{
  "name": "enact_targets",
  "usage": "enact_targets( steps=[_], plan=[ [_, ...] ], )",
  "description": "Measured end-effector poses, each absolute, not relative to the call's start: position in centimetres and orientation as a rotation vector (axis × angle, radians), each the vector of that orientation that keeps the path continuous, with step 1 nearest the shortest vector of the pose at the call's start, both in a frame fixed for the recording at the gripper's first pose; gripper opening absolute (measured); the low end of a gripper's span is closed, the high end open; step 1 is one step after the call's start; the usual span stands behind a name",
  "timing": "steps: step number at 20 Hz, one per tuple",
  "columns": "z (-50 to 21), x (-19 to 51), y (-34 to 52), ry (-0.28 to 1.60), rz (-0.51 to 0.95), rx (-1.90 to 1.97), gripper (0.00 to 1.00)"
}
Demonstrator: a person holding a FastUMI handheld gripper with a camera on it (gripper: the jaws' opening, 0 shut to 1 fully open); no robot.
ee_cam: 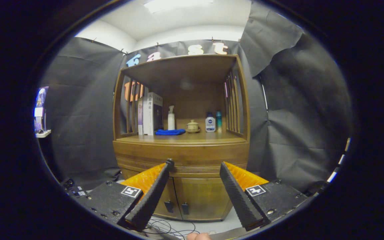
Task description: Pull open the drawer, take out the items inside it, and place them on the countertop above the cabinet.
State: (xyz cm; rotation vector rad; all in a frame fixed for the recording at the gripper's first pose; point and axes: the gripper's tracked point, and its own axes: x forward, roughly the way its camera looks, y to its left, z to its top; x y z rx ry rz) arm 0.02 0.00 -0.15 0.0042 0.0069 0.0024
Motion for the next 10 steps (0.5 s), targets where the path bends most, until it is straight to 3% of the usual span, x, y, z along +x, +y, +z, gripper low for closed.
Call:
enact_targets(
  steps=[10],
  plan=[
    [-0.29, 0.24, 0.23, 0.022, 0.003, 0.005, 0.99]
  ],
)
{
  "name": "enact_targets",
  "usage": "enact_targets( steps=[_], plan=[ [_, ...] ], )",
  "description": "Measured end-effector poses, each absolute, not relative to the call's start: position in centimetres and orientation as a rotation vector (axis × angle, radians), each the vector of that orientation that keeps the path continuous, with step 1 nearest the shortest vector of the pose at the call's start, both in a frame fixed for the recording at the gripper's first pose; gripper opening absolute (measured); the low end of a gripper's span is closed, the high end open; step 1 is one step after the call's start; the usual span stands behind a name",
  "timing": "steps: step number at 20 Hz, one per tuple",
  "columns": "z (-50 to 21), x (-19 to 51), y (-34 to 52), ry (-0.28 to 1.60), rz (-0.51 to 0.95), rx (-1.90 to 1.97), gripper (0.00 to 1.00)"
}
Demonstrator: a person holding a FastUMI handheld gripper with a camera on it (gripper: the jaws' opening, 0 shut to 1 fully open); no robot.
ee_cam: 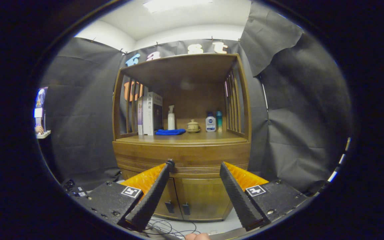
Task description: Pull open the drawer, take out the items inside it, and place them on the countertop above the cabinet.
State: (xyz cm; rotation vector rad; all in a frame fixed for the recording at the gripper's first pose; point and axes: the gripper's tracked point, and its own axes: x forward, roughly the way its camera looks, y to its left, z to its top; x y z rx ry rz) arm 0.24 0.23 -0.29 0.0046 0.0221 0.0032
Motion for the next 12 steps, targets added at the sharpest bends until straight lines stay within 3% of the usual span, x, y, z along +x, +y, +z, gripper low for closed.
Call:
enact_targets(
  steps=[6, 12],
  plan=[
    [-0.8, 3.4, 2.5, 0.052, 0.033, -0.026, 0.99],
    [-4.1, 11.1, 6.4, 0.137, 0.058, -0.056, 0.99]
  ],
)
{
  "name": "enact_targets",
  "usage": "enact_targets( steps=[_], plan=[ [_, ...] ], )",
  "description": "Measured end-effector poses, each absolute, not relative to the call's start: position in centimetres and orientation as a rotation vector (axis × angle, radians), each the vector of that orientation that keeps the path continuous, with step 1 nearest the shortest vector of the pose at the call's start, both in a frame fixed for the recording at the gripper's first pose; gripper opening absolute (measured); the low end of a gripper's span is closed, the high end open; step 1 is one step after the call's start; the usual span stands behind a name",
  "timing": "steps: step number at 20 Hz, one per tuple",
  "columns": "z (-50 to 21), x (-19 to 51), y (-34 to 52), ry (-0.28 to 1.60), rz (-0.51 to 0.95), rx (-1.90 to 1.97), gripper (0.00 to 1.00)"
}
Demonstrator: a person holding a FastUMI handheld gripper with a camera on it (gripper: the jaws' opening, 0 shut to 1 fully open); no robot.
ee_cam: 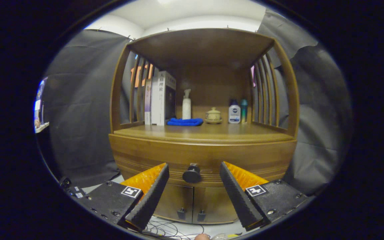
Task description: Pull open the drawer, take out the items inside it, and place them on the countertop above the cabinet.
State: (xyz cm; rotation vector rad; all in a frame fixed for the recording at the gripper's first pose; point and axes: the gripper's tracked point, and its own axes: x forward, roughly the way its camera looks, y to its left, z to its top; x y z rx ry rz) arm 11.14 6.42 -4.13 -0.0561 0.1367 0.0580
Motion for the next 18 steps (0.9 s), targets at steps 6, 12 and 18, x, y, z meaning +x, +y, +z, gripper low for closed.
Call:
enact_targets(
  steps=[6, 12, 18],
  plan=[
    [-7.2, 16.3, 7.0, 0.218, 0.013, -0.086, 0.99],
    [-8.8, 17.8, 6.2, 0.238, -0.028, -0.054, 0.75],
    [-8.9, 17.7, 6.4, 0.227, -0.094, -0.098, 0.49]
  ],
)
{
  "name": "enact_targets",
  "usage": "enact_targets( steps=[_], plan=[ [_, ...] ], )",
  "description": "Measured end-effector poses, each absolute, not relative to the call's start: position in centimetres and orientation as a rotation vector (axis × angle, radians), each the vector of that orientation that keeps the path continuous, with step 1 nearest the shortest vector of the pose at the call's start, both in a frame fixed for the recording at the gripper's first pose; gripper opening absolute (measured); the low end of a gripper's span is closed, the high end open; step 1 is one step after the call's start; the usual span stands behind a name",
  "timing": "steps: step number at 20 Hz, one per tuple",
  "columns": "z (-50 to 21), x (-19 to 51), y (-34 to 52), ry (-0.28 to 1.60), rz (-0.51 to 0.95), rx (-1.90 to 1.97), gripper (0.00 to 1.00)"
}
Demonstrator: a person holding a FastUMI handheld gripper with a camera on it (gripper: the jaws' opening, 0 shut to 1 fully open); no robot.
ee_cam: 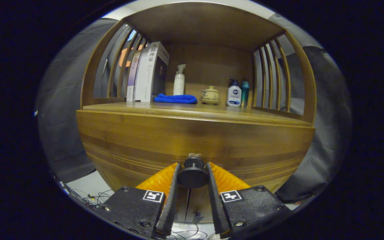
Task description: Pull open the drawer, take out the items inside it, and place them on the countertop above the cabinet.
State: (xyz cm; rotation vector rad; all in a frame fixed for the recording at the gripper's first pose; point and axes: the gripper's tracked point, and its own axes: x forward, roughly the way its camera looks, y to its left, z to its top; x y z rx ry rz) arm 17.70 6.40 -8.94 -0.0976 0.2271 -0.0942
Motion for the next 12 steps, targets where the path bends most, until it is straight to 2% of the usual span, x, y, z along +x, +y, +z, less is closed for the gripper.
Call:
enact_targets(
  steps=[8, 12],
  plan=[
    [-8.7, 17.8, 6.3, 0.211, -0.069, -0.104, 0.35],
    [-8.6, 16.3, 6.6, 0.197, -0.065, -0.096, 0.35]
  ],
)
